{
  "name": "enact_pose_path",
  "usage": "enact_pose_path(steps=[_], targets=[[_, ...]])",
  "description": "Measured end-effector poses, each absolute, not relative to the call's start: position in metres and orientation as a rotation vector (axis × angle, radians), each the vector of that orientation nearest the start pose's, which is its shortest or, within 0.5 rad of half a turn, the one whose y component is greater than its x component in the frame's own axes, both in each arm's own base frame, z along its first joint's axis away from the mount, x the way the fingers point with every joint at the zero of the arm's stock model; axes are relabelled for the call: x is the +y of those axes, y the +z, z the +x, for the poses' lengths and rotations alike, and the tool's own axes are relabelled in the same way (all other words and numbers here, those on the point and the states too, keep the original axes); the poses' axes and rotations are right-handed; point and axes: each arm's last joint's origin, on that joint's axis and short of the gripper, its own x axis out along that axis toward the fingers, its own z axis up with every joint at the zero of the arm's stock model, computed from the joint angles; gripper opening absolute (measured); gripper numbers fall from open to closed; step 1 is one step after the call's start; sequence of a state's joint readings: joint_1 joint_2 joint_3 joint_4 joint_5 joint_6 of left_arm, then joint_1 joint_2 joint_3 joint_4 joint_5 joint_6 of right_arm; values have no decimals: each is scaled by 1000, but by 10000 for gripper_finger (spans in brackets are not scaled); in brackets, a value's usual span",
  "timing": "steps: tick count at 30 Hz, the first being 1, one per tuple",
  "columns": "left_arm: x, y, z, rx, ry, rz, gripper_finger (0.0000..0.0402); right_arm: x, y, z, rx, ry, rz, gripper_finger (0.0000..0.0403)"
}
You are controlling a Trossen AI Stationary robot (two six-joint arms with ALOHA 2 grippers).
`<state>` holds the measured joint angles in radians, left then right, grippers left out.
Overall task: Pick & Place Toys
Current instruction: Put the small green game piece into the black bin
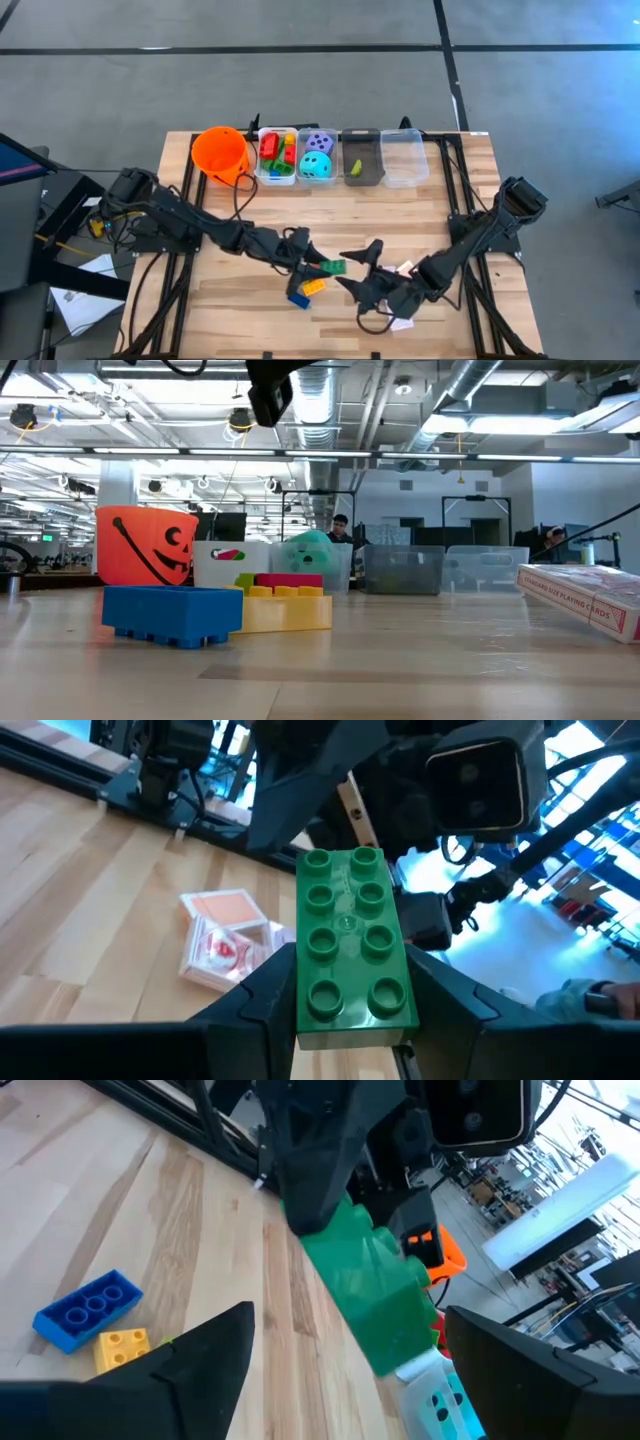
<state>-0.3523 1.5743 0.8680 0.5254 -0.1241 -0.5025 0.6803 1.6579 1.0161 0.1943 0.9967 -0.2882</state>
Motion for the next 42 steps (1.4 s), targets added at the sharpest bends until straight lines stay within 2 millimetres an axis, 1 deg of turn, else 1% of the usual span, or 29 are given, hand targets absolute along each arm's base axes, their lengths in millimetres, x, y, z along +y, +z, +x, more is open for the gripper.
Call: enact_pose_path(steps=[5,10,15,20,22,25,27,29,31,34,37,39,42], targets=[[-110,230,327,228,-159,-461,134,199,232,289,347,-273,-614,307],[-105,232,329,210,-150,-466,134,199,232,289,346,-274,-614,269],[-105,232,329,214,-154,-466,134,199,232,289,346,-275,-613,211],[-104,232,329,217,-160,-462,136,199,233,290,339,-284,-606,124],[-103,233,329,206,-161,-452,170,199,232,289,341,-289,-597,96],[-95,236,331,182,-124,-432,243,198,233,289,329,-368,-585,93],[-88,239,331,179,-102,-389,283,197,233,287,322,-444,-568,93],[-80,244,328,181,-81,-333,312,194,233,285,319,-524,-546,93],[-70,251,323,197,-49,-283,331,191,230,283,324,-608,-547,93],[-52,261,312,234,55,-239,345,181,225,281,328,-729,-546,93],[-35,273,298,255,165,-224,345,161,218,284,328,-841,-513,93],[-27,280,289,266,220,-217,341,142,214,289,331,-907,-461,93],[-19,287,278,281,266,-197,333,107,209,299,374,-981,-363,93]])
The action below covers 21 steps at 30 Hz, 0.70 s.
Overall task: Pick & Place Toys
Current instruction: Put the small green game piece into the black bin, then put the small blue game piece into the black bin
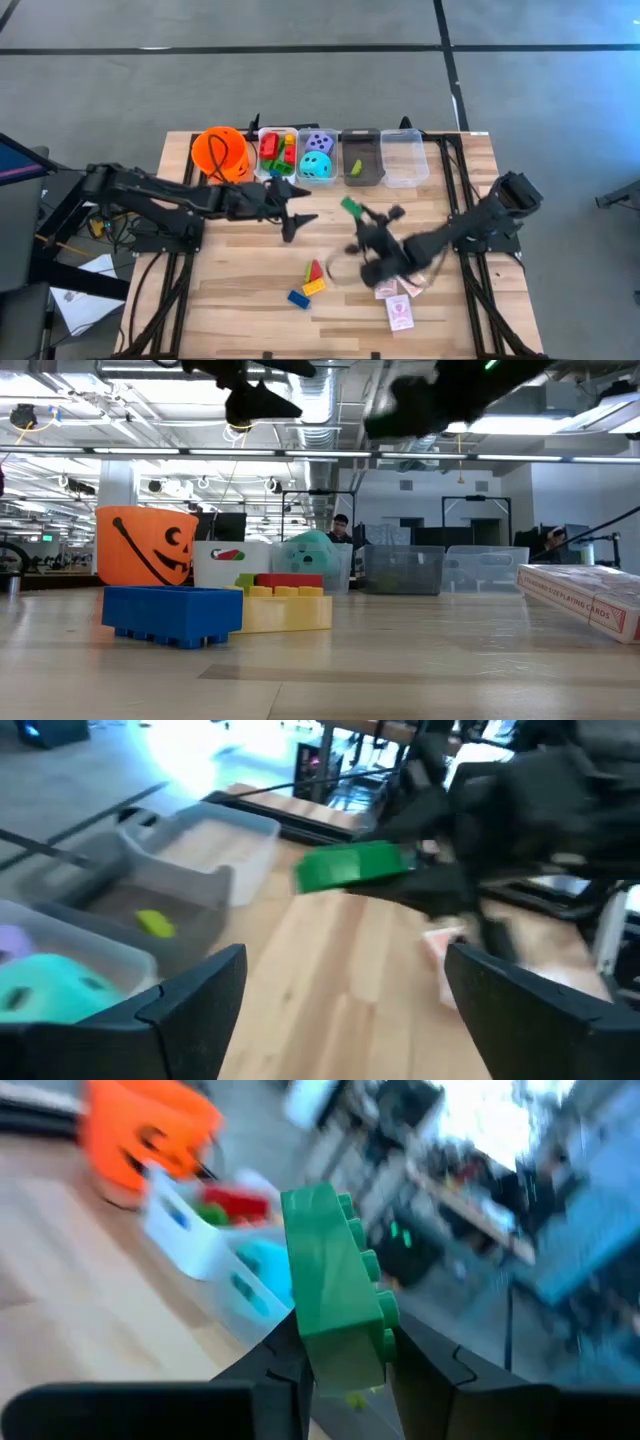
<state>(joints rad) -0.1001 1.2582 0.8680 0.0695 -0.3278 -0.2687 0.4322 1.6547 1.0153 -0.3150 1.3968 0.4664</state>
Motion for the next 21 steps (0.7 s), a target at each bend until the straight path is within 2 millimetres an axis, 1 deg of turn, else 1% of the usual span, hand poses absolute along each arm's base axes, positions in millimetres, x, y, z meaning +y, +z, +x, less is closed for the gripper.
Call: enact_pose_path(steps=[2,6,9,12,14,16,18,21], targets=[[-15,291,272,293,282,-166,327,80,206,306,417,-1030,-299,93],[-11,292,266,317,321,-125,316,15,201,315,523,-1144,-163,93],[-11,289,266,342,338,-113,309,-32,198,315,602,-1203,-51,93],[-11,285,265,382,342,-102,303,-69,197,311,671,-1239,9,95],[-11,280,264,427,346,-92,301,-87,196,307,712,-1247,30,112],[-10,279,263,449,351,-95,301,-99,195,304,758,-1231,40,145],[-10,276,261,480,355,-91,301,-104,194,302,790,-1212,29,183],[-10,274,260,497,361,-103,301,-103,194,303,800,-1197,16,238]])
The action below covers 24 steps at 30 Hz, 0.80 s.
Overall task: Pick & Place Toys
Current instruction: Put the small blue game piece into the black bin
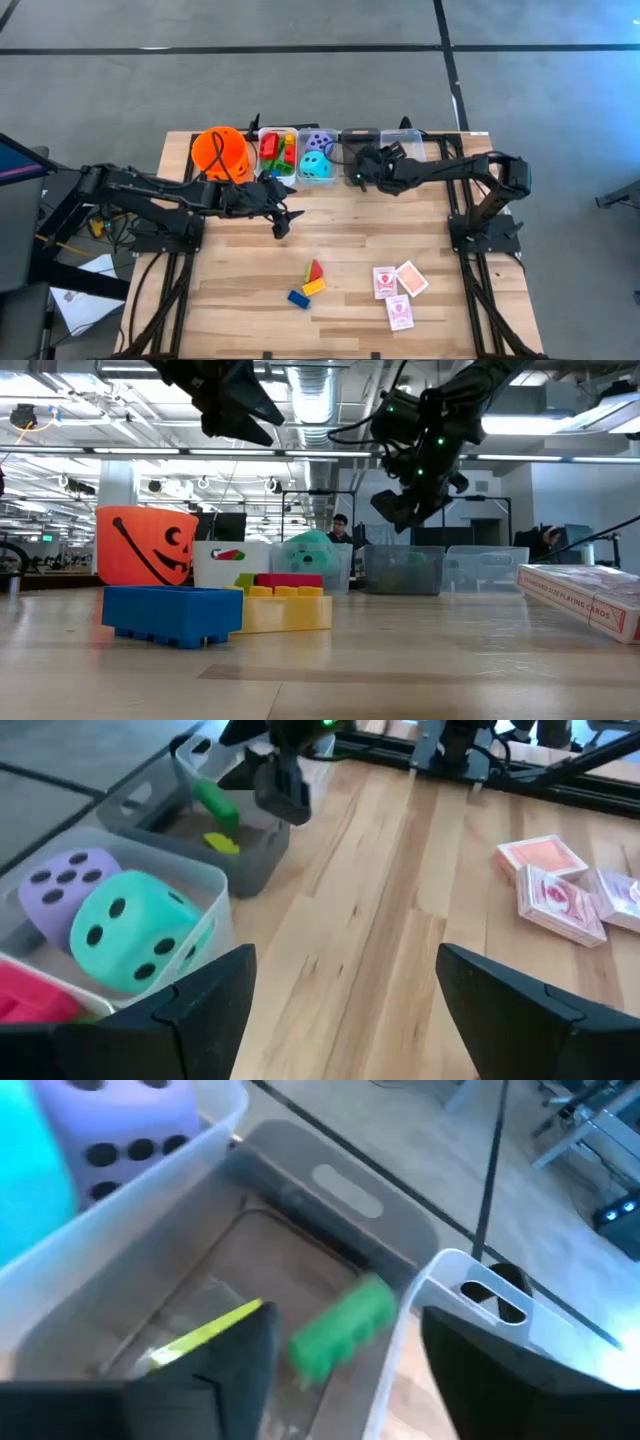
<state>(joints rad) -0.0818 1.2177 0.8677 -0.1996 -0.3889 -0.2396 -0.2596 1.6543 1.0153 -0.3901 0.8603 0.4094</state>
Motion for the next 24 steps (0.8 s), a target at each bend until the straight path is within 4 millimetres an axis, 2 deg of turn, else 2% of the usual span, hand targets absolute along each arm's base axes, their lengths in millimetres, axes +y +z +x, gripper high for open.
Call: enact_pose_path(steps=[3,6,9,13,17,20,24], targets=[[-11,273,260,490,368,-133,301,-91,194,306,819,-1152,-22,276],[-12,264,258,501,365,-130,301,-66,194,312,839,-1059,-96,293],[-12,253,256,518,357,-131,301,-27,193,316,842,-941,-157,295],[-13,230,252,490,310,-200,301,35,194,316,772,-784,-181,294],[-18,213,248,385,148,-336,302,96,197,308,662,-632,-126,294],[-30,202,244,358,8,-339,300,133,200,298,577,-559,-73,294],[-58,194,236,372,-138,-182,298,167,206,286,451,-514,20,294]])
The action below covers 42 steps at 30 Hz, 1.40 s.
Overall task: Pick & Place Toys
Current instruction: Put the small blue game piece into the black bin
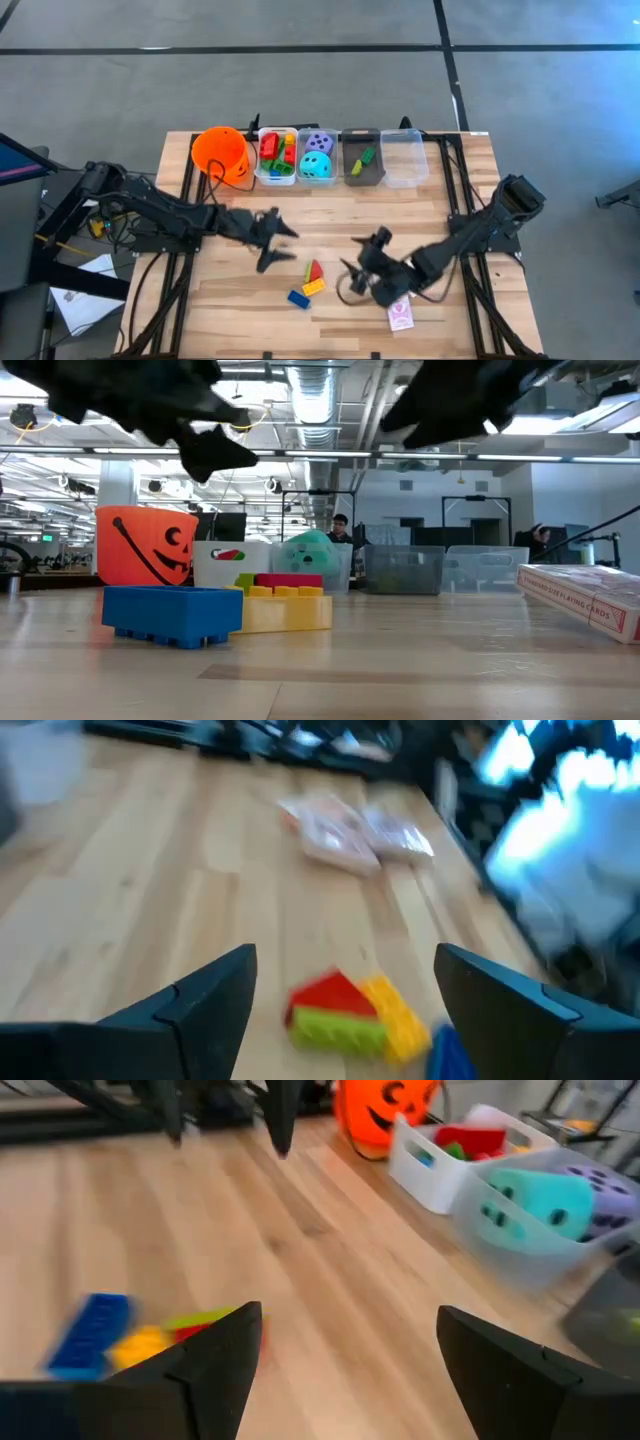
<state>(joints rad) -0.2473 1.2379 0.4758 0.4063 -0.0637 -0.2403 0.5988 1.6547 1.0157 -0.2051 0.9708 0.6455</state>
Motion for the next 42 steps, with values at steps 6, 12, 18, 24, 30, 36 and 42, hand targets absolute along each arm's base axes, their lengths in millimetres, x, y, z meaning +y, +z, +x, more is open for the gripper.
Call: enact_pose_path(steps=[6,12,18,24,30,36,42], targets=[[-105,181,228,361,-246,49,298,185,210,276,354,-531,19,294],[-138,154,233,333,-294,121,299,185,212,276,301,-581,30,294],[-145,129,241,327,-286,116,299,185,212,276,301,-580,30,294],[-146,108,246,349,-278,125,299,185,211,275,309,-580,16,294],[-149,92,249,385,-277,137,299,182,205,273,319,-586,1,294],[-158,85,260,401,-326,132,299,178,202,274,329,-595,-8,294],[-166,77,268,403,-342,137,299,179,202,273,329,-592,-5,294]])
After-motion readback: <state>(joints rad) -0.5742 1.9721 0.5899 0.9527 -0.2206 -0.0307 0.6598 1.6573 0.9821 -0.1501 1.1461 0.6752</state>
